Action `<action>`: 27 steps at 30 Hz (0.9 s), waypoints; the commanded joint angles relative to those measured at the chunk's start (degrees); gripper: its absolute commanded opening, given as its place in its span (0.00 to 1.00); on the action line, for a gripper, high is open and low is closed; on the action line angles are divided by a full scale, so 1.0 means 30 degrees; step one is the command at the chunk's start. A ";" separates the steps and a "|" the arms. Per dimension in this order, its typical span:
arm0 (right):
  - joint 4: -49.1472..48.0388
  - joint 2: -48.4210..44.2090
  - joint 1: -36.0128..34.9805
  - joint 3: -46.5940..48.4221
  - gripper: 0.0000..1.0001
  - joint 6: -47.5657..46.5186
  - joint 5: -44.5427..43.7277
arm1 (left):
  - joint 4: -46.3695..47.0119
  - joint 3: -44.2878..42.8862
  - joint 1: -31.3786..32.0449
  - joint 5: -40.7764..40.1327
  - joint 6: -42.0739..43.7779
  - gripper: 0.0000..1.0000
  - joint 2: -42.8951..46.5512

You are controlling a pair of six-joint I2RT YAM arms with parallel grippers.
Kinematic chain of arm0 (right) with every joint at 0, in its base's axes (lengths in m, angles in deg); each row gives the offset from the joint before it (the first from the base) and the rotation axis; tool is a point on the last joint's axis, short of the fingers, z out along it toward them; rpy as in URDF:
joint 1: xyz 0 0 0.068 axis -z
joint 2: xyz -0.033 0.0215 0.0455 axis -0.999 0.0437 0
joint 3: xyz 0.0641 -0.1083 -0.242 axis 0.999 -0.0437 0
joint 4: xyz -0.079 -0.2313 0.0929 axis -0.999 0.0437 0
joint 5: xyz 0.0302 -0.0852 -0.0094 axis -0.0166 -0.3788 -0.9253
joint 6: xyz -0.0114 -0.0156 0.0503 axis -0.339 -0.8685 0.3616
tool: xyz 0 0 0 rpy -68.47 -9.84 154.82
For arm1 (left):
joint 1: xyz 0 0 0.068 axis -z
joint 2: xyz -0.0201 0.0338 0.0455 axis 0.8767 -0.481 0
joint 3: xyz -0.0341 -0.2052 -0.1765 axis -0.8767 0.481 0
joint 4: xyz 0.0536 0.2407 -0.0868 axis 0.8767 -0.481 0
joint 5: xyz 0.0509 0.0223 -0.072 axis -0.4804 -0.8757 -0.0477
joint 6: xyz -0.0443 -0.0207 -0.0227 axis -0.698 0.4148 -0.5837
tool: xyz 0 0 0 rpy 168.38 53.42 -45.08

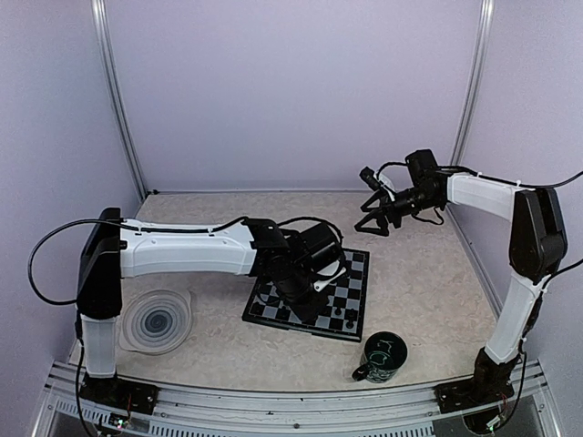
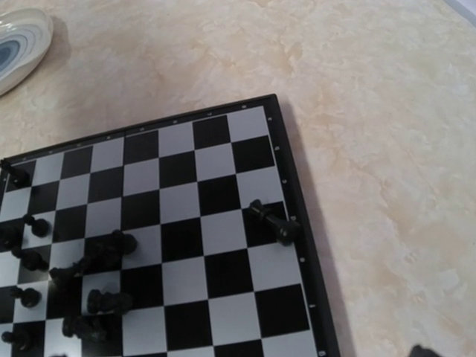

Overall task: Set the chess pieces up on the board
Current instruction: Place the king at d8.

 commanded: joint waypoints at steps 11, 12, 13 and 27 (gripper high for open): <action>0.0450 0.0394 -0.0148 -0.0035 0.99 -0.0254 0.0284 | -0.0258 -0.0679 -0.0354 -0.0210 0.0230 0.12 -0.1220; 0.0467 0.0397 -0.0152 -0.0018 0.99 -0.0236 0.0298 | -0.0278 -0.0699 -0.0376 -0.0225 0.0216 0.12 -0.1267; 0.0502 0.0464 -0.0156 -0.0005 0.99 -0.0252 0.0325 | -0.0281 -0.0701 -0.0411 -0.0241 0.0214 0.12 -0.1310; 0.0732 0.0804 -0.0148 0.0150 0.99 -0.0224 0.0562 | -0.0353 -0.0773 -0.0610 -0.0622 0.0051 0.25 -0.1552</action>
